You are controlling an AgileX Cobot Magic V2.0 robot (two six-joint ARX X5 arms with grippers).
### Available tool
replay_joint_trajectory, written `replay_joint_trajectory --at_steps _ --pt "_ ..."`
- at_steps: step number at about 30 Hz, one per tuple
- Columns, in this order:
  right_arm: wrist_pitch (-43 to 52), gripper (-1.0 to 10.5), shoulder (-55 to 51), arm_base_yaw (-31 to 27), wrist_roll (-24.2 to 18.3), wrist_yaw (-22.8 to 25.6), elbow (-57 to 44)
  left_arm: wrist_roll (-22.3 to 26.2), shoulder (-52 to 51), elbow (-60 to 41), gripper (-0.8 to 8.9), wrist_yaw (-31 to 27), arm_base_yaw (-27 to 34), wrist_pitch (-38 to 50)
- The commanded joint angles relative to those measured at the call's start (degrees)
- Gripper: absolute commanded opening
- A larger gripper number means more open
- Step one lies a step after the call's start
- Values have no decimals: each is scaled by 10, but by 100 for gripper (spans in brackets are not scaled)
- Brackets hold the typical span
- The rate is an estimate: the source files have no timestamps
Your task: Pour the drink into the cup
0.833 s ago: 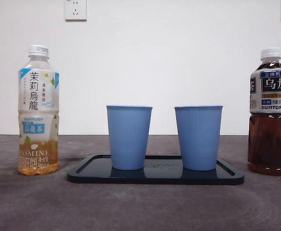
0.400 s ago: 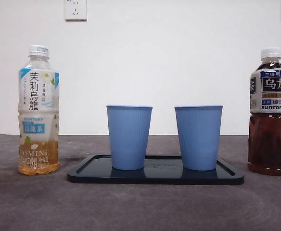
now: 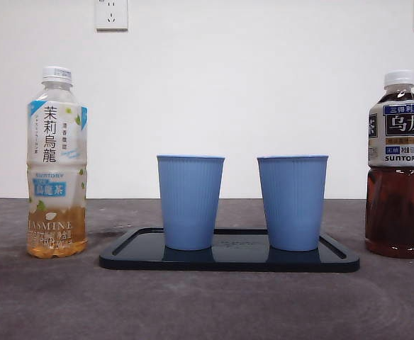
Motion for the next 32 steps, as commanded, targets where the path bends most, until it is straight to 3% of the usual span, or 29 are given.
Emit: replay_joint_trajectory --at_steps 1,5,11,13,19,25,32 --pt "4 23 2 3 -3 -2 8 1 2 9 28 1 -4 9" --pt "4 23 2 3 -3 -2 8 1 1 8 28 1 10 10" --pt "4 23 2 3 -3 -2 8 10 -9 -23 28 1 113 47" --pt "4 23 2 3 -3 -2 8 36 -28 -59 28 1 165 75" --pt "4 23 2 3 -3 -2 8 43 -104 -219 28 1 273 208" --pt "4 23 2 3 -3 -2 8 43 -189 -368 28 0 314 273" --pt "4 23 2 3 -3 -2 8 45 -235 -460 28 -6 318 334"
